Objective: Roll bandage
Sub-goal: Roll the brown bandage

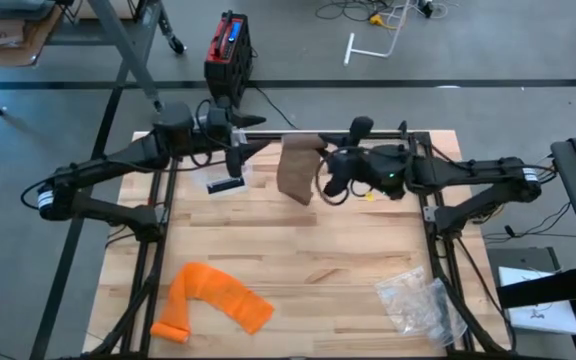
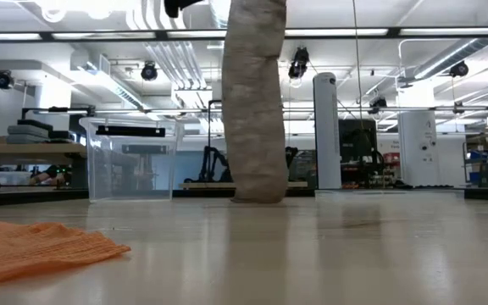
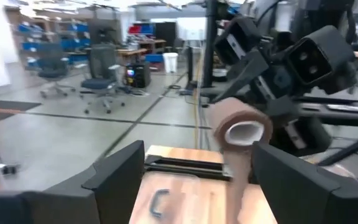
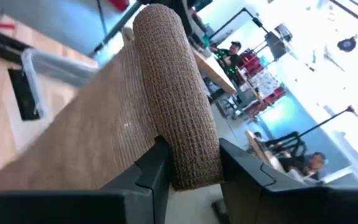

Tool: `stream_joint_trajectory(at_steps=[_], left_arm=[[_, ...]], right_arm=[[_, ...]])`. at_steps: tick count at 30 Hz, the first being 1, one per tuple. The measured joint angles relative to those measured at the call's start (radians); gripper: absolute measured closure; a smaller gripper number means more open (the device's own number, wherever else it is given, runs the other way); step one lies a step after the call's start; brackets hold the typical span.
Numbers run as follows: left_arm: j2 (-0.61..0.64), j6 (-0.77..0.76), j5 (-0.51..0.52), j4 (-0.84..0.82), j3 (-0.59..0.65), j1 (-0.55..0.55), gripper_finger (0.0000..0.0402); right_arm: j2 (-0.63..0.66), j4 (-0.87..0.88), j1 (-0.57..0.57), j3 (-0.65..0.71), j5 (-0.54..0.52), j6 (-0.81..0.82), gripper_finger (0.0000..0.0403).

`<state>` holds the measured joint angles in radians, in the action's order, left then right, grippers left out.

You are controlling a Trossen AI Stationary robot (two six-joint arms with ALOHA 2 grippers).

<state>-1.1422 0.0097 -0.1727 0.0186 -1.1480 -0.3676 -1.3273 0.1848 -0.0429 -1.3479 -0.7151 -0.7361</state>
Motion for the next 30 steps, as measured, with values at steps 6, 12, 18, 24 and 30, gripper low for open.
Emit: stream_joint_trajectory(at_steps=[6, 12, 18, 24, 30], left_arm=[[-0.001, -0.068, -0.003, 0.008, -0.004, 0.0, 0.0114], [-0.051, -0.212, -0.005, -0.019, -0.075, -0.02, 0.0106], [-0.139, -0.286, -0.113, -0.169, -0.246, -0.074, 0.0109], [-0.216, -0.354, -0.213, -0.219, -0.337, -0.092, 0.0108], [-0.257, -0.49, -0.318, -0.195, -0.346, -0.132, 0.011]], right_arm=[[-0.051, -0.011, -0.007, -0.04, -0.079, -0.104, 0.0291], [-0.088, -0.061, -0.003, -0.077, -0.108, -0.247, 0.0293], [-0.111, -0.101, 0.004, -0.124, -0.119, -0.376, 0.0297], [-0.113, -0.118, 0.031, -0.134, -0.116, -0.426, 0.0288], [-0.112, -0.138, 0.06, -0.134, -0.116, -0.492, 0.0297]])
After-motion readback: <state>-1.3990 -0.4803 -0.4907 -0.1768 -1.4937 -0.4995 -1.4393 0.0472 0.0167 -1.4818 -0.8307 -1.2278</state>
